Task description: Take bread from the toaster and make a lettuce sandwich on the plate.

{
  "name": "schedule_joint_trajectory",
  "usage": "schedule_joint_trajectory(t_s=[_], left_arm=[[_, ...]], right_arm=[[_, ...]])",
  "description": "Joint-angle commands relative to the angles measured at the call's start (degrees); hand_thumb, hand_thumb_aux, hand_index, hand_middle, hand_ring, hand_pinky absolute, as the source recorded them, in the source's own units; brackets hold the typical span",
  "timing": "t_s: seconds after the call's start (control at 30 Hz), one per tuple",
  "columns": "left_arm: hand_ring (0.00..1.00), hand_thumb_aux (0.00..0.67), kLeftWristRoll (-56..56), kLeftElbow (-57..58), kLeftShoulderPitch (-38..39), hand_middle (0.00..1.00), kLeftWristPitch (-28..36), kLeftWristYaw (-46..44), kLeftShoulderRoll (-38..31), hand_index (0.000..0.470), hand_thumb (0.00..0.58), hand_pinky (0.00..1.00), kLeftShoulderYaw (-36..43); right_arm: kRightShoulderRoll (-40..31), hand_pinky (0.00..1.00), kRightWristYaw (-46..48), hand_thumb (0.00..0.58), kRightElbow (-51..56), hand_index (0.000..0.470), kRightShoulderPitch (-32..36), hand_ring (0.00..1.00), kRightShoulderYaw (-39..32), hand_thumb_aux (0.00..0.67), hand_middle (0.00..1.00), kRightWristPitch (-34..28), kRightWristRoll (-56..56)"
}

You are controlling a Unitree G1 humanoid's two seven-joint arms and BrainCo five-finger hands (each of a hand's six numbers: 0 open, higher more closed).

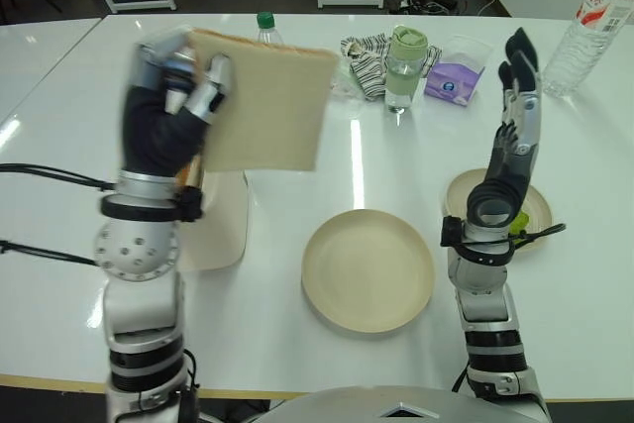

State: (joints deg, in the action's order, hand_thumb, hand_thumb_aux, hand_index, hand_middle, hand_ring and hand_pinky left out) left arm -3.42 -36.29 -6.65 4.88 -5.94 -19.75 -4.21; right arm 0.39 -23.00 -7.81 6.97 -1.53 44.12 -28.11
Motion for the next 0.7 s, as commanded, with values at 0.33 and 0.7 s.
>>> schedule_joint_trajectory(t_s=[0.33, 0.7], left_arm=[[1.00, 0.670, -4.0, 12.7, 13.1, 1.00, 9.3, -6.0, 5.6, 0.470, 0.580, 1.00, 23.0], [0.00, 0.000, -18.4, 19.6, 12.2, 0.00, 2.9, -3.6, 0.8, 0.000, 0.000, 0.00, 27.0]], right_arm=[[-0.5, 0.00, -0.4, 0.000, -0.4, 0.000, 1.7, 0.00, 2.4, 0.000, 0.00, -0.8, 1.4], [-0.5, 0.00, 0.3, 0.000, -1.2, 0.000, 1.1, 0.00, 2.0, 0.000, 0.00, -1.1, 1.6]])
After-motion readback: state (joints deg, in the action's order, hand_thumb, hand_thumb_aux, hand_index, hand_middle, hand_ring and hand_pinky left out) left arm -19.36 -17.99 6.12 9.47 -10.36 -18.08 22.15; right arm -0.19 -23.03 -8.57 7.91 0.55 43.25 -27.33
